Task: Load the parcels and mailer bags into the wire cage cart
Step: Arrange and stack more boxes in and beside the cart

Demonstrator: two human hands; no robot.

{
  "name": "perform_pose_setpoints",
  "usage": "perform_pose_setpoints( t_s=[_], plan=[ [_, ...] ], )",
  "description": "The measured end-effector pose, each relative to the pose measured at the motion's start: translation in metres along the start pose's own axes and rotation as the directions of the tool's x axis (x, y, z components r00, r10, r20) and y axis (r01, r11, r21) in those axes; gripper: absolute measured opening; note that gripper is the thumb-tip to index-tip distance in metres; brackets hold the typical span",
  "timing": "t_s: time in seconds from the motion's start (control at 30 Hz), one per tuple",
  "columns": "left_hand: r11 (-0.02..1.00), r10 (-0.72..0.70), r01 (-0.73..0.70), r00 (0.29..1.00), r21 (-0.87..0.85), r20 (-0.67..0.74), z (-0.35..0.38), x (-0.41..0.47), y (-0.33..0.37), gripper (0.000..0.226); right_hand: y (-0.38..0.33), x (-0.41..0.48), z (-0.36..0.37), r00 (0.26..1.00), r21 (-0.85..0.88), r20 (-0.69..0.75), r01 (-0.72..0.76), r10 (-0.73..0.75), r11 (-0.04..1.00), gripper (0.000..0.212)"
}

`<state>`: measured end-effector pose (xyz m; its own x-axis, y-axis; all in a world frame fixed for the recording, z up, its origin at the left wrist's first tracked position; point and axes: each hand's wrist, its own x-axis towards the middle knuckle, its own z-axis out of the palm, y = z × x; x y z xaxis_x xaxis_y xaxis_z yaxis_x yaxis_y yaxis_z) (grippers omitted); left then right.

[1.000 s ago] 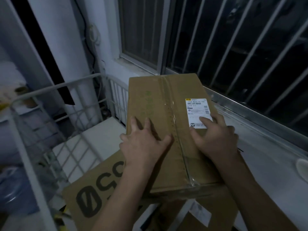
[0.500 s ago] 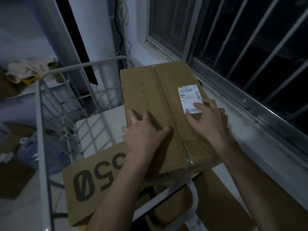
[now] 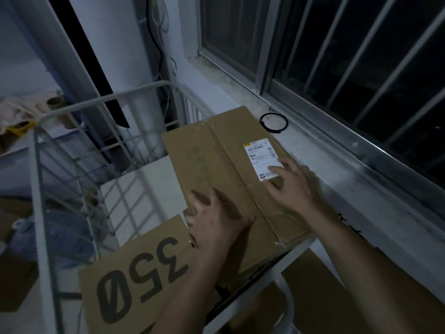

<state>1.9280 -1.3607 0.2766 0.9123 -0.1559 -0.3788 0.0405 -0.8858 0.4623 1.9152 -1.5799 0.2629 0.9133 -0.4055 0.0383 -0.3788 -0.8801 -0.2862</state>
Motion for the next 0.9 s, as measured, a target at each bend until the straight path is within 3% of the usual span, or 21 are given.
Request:
perform_pose_setpoints(
  t_s=[0.2, 0.33, 0.47, 0.67, 0.9],
  plan=[
    [0.989, -0.084, 0.087, 0.996, -0.117, 0.031, 0.031, 0.012, -0.005, 0.13, 0.004, 0.027, 0.017, 0.998, -0.06, 0.04, 0.054, -0.051, 0.997, 0.051],
    [0.976, -0.146, 0.154, 0.987, -0.151, 0.066, 0.047, 0.011, -0.017, 0.128, 0.006, 0.029, 0.038, 0.994, -0.046, 0.074, 0.085, -0.081, 0.995, 0.058],
    [0.982, -0.152, 0.161, 0.984, -0.099, 0.098, 0.064, 0.019, -0.023, 0.128, 0.021, 0.021, 0.065, 0.988, -0.026, 0.147, 0.054, -0.05, 0.998, 0.068],
    [0.986, -0.148, 0.154, 0.984, -0.058, 0.099, 0.117, 0.042, -0.037, 0.129, 0.04, 0.012, 0.102, 0.979, -0.175, 0.194, 0.092, -0.057, 0.98, 0.072],
    [0.985, -0.17, 0.171, 0.978, 0.0, 0.117, 0.148, 0.067, -0.055, 0.133, 0.06, 0.012, 0.143, 0.882, -0.153, 0.471, 0.104, -0.02, 0.983, 0.1]
  ],
)
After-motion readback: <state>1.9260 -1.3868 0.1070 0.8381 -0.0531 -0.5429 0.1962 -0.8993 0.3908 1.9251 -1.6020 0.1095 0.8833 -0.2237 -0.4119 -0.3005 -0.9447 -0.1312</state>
